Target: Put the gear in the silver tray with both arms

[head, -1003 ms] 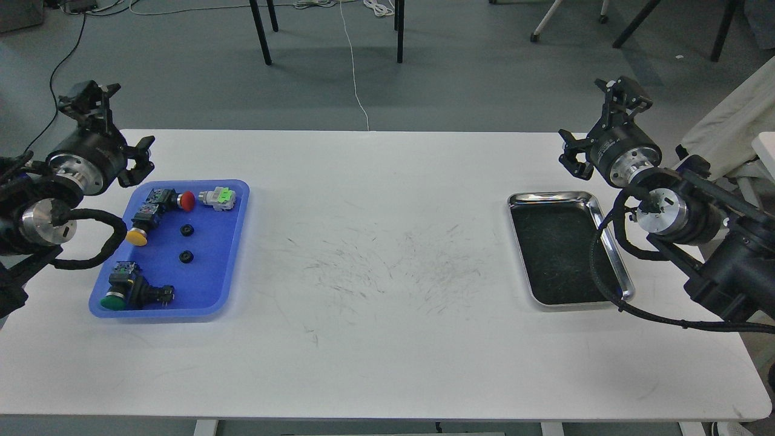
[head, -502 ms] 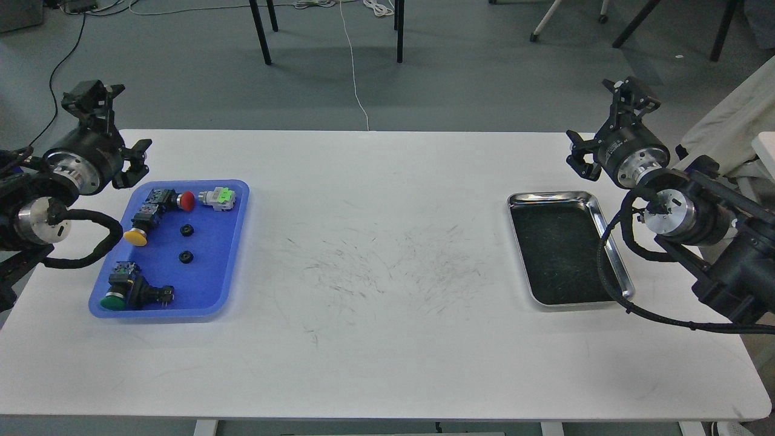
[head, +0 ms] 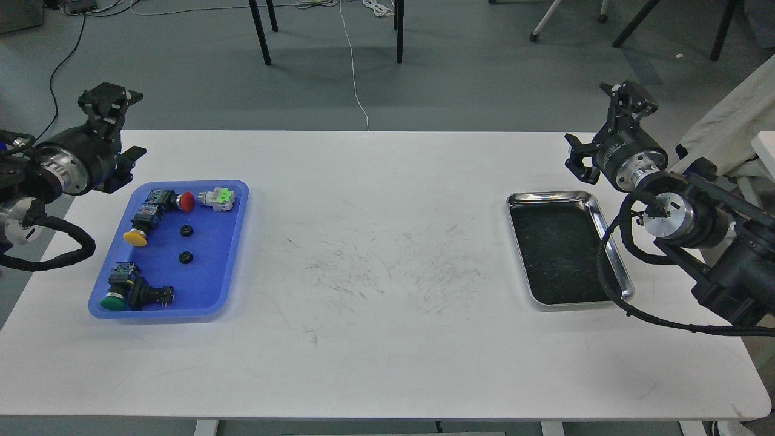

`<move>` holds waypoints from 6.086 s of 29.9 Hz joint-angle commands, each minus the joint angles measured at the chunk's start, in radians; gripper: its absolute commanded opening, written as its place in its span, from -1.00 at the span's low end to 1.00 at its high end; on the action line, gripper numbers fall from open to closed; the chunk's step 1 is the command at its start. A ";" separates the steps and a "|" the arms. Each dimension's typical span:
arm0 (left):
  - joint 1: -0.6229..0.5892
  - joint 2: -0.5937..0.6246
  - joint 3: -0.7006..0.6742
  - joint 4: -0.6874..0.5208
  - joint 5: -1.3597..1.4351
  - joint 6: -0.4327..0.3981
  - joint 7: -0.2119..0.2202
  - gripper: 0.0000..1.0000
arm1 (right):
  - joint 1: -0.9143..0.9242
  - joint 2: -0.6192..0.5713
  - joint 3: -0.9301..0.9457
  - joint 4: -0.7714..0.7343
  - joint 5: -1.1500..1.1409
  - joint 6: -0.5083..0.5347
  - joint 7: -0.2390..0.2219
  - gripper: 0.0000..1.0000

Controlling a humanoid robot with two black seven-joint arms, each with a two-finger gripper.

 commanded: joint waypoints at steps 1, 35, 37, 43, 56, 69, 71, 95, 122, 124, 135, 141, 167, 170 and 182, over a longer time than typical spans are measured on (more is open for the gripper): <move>-0.067 0.039 0.101 -0.037 0.048 0.004 0.012 0.98 | 0.000 0.001 0.000 0.000 0.000 0.000 0.000 0.98; -0.482 -0.064 0.748 -0.091 0.426 0.171 -0.135 0.98 | -0.001 0.001 -0.001 0.008 -0.006 0.000 0.003 0.98; -0.511 -0.085 0.802 -0.092 0.469 0.188 -0.135 0.97 | 0.005 0.001 -0.003 0.008 -0.008 0.000 0.001 0.98; -0.551 -0.141 0.928 -0.100 0.619 0.295 -0.142 0.97 | 0.005 0.004 -0.004 0.008 -0.011 0.000 0.001 0.98; -0.547 -0.225 1.054 -0.078 0.751 0.409 -0.177 0.97 | -0.003 0.001 -0.006 0.008 -0.011 0.000 0.001 0.98; -0.423 -0.208 1.058 -0.023 0.842 0.424 -0.277 0.97 | 0.006 0.001 -0.030 0.009 -0.012 0.000 0.001 0.98; -0.417 -0.210 1.072 -0.019 0.865 0.426 -0.277 0.97 | 0.008 0.001 -0.050 0.009 -0.012 0.000 0.001 0.98; -0.176 -0.294 0.965 0.187 0.865 0.463 -0.277 0.78 | 0.006 -0.002 -0.060 0.008 -0.012 0.000 0.003 0.98; 0.044 -0.372 0.846 0.451 0.856 0.435 -0.277 0.33 | 0.003 -0.001 -0.066 0.005 -0.015 -0.002 0.001 0.98; 0.045 -0.371 0.845 0.454 0.854 0.417 -0.277 0.34 | 0.003 -0.001 -0.066 0.006 -0.022 -0.003 0.001 0.98; 0.080 -0.371 0.840 0.503 0.848 0.386 -0.277 0.40 | 0.002 -0.001 -0.066 0.008 -0.023 -0.003 0.003 0.98; 0.091 -0.380 0.825 0.537 0.804 0.361 -0.277 0.38 | 0.000 -0.002 -0.066 0.008 -0.023 -0.003 0.003 0.98; 0.091 -0.366 0.704 0.474 0.754 0.349 -0.277 0.80 | -0.008 -0.001 -0.066 0.008 -0.025 -0.003 0.003 0.98; 0.093 -0.369 0.704 0.475 0.754 0.352 -0.277 0.71 | -0.008 -0.001 -0.066 0.008 -0.040 -0.003 0.003 0.98; 0.136 -0.380 0.714 0.511 0.759 0.329 -0.277 0.65 | -0.008 0.001 -0.066 0.008 -0.043 -0.005 0.003 0.98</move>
